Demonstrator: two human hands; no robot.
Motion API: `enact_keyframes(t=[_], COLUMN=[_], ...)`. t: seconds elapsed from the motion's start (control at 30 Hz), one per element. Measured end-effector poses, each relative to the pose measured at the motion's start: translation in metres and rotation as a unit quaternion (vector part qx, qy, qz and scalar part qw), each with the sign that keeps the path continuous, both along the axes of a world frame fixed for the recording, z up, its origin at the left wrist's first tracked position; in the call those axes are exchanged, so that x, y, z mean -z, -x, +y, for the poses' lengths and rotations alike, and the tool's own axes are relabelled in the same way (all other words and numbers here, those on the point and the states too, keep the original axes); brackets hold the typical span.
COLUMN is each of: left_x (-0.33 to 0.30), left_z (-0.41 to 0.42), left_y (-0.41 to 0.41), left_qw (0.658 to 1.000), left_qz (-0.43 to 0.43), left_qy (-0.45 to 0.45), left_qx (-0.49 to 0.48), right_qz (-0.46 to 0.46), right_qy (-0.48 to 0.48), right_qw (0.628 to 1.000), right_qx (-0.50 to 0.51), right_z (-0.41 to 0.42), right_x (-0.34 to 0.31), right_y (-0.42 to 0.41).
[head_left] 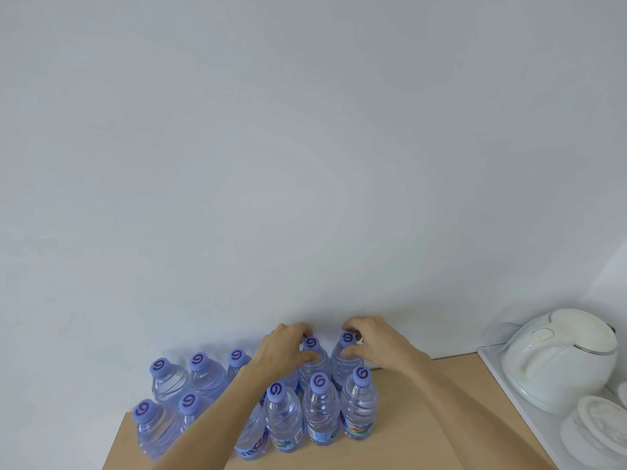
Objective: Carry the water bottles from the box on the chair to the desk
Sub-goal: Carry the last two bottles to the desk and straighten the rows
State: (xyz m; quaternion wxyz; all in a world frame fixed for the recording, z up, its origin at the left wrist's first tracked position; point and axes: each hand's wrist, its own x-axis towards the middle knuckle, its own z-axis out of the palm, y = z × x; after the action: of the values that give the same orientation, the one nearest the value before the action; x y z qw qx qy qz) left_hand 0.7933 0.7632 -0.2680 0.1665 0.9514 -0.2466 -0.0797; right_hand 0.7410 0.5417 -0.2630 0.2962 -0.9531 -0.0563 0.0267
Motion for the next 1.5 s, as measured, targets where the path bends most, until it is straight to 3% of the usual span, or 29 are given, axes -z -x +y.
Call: enact_keyframes(t=[0.43, 0.67, 0.83, 1.23, 1.4, 1.5], left_x=[-0.002, -0.020, -0.028, -0.020, 0.000, 0.010], left_z=[0.011, 0.065, 0.123, 0.256, 0.284, 0.286], left_y=[0.001, 0.005, 0.013, 0.051, 0.065, 0.067], left_qw=[0.999, 0.992, 0.989, 0.980, 0.986, 0.988], left_qz=[0.001, -0.048, -0.074, -0.074, 0.010, 0.037], left_qy=[0.014, 0.109, 0.128, 0.153, 0.127, 0.119], left_qx=[0.034, 0.034, -0.012, -0.105, -0.109, -0.096], right_qz=[-0.010, -0.139, -0.156, -0.057, -0.042, -0.026], right_qy=[0.031, 0.042, 0.002, -0.006, 0.074, 0.035], right_qw=[0.999, 0.989, 0.987, 0.982, 0.979, 0.985], right_qx=[0.028, 0.006, -0.047, -0.179, -0.188, -0.168], right_z=[0.011, 0.052, 0.108, 0.233, 0.258, 0.265], right_x=[-0.003, -0.006, -0.009, -0.007, 0.002, 0.007], right_y=[0.004, 0.000, -0.006, 0.003, 0.009, 0.010])
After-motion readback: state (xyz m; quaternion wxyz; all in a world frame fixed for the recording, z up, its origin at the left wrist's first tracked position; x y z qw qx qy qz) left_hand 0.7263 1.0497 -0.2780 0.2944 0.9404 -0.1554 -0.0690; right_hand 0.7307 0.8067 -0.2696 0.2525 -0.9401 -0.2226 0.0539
